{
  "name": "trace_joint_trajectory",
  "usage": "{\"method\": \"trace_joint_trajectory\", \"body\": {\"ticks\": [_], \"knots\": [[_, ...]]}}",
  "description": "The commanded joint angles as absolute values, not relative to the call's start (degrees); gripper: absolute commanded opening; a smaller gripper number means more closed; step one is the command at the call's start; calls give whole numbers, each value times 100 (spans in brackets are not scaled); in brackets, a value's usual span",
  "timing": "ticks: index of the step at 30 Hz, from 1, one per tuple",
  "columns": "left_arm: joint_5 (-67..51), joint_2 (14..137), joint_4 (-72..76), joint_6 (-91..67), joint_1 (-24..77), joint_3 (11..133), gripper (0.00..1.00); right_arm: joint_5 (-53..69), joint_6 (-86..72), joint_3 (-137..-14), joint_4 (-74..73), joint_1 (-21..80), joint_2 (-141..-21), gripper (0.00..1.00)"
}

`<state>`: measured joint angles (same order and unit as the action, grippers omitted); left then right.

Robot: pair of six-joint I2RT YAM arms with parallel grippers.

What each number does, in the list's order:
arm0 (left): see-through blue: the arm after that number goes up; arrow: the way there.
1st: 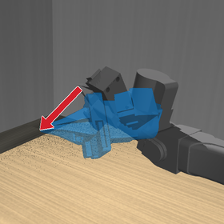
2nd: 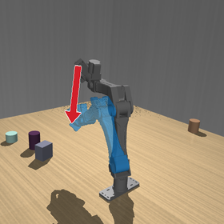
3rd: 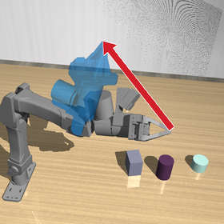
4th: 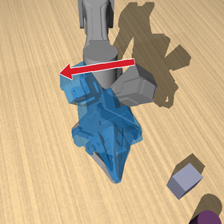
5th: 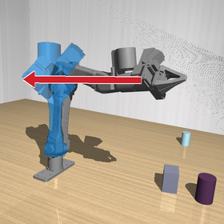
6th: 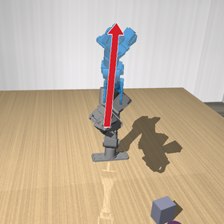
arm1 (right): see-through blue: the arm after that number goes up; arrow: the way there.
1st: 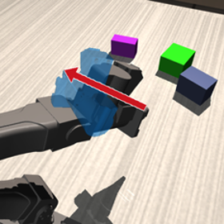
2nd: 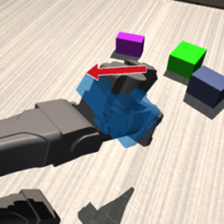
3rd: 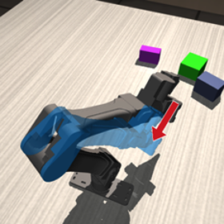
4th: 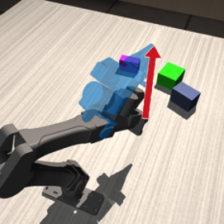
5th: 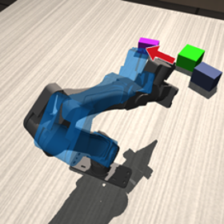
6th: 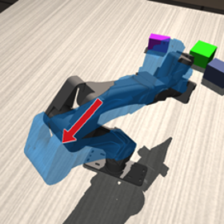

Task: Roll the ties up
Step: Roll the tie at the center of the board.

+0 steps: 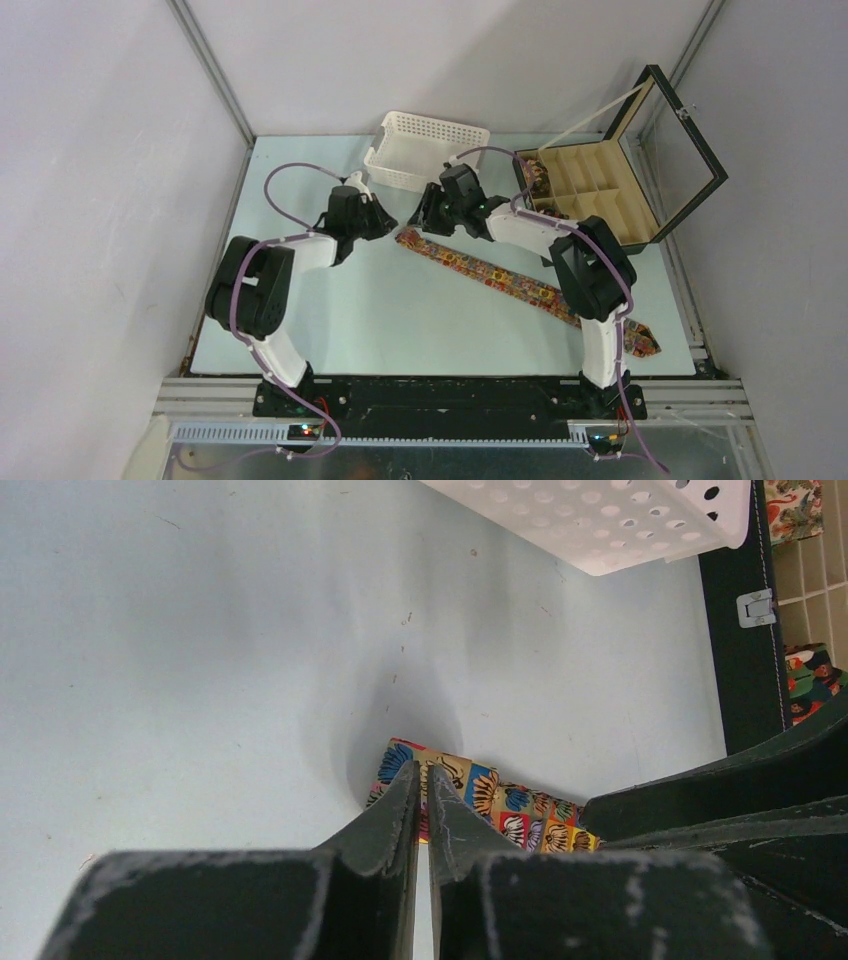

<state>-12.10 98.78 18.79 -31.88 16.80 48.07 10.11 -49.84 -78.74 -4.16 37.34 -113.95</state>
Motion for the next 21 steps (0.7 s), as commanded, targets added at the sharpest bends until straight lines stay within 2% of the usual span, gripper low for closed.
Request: {"method": "trace_joint_trajectory", "body": {"ticks": [1,10,21], "knots": [[-1145,9667,2036,-3131,1585,4719,11,989,-5391,-8334,-583,3831,-11573,48],[-1330,9882,2230,-3217,1422,4700,10,752,-5406,-8915,-1160,3917,-11967,53],[-1391,10009,2260,-3177,1407,4750,10,561,-5453,-9275,-1464,3946,-12371,52]]}}
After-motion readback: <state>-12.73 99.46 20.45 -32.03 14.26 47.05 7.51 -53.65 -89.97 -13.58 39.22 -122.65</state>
